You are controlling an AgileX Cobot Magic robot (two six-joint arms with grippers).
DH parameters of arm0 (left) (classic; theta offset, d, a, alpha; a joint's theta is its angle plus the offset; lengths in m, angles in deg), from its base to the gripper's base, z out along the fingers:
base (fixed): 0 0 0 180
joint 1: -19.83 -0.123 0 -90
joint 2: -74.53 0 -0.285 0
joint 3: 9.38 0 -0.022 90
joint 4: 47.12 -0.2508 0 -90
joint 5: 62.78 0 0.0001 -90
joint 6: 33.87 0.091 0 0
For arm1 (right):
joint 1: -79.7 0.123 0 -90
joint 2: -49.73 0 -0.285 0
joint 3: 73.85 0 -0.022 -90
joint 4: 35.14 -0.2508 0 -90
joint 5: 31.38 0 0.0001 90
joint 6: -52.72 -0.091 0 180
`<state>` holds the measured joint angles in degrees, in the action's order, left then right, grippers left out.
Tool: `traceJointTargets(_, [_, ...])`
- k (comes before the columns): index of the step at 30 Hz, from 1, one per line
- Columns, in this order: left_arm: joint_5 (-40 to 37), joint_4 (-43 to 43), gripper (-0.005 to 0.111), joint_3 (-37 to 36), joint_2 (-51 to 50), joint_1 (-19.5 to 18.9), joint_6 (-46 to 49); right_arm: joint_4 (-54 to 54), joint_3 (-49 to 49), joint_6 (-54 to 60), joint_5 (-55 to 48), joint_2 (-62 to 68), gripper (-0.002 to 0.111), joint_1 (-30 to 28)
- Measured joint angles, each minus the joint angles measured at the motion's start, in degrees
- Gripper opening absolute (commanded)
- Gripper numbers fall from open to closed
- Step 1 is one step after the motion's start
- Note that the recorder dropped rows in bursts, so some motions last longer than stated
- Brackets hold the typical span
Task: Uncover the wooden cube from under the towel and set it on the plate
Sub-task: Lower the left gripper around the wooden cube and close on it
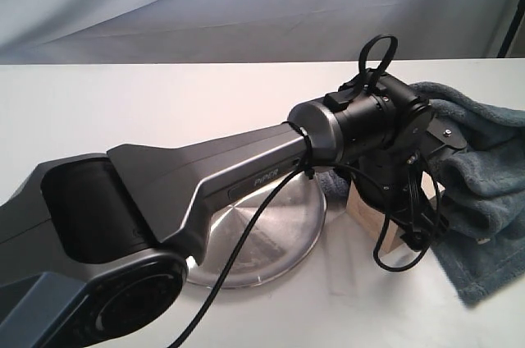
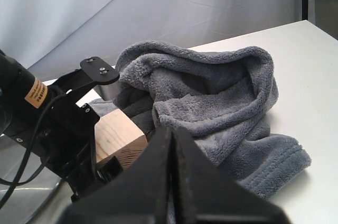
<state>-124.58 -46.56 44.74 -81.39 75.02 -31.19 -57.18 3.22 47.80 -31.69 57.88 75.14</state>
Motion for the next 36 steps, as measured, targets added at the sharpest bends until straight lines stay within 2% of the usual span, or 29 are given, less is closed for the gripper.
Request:
traceJointTargets(13, [0.1, 0.1, 0.104, 0.0, 0.0, 0.0, -0.5, 0.0, 0.0, 0.0, 0.0, 0.0, 0.003, 0.0])
traceJointTargets(16, [0.1, 0.1, 0.099, 0.0, 0.0, 0.0, -0.5, 0.0, 0.0, 0.0, 0.0, 0.0, 0.003, 0.0])
traceJointTargets(18, [0.1, 0.1, 0.092, 0.0, 0.0, 0.0, -0.6, 0.0, 0.0, 0.0, 0.0, 0.0, 0.003, 0.0])
traceJointTargets(26, [0.1, -0.6, 0.043, 0.0, 0.0, 0.0, -1.0, 0.0, 0.0, 0.0, 0.0, 0.0, 0.003, 0.0])
traceJointTargets(36, [0.1, -0.6, 0.005, 0.0, 0.0, 0.0, -1.0, 0.0, 0.0, 0.0, 0.0, 0.0, 0.003, 0.0])
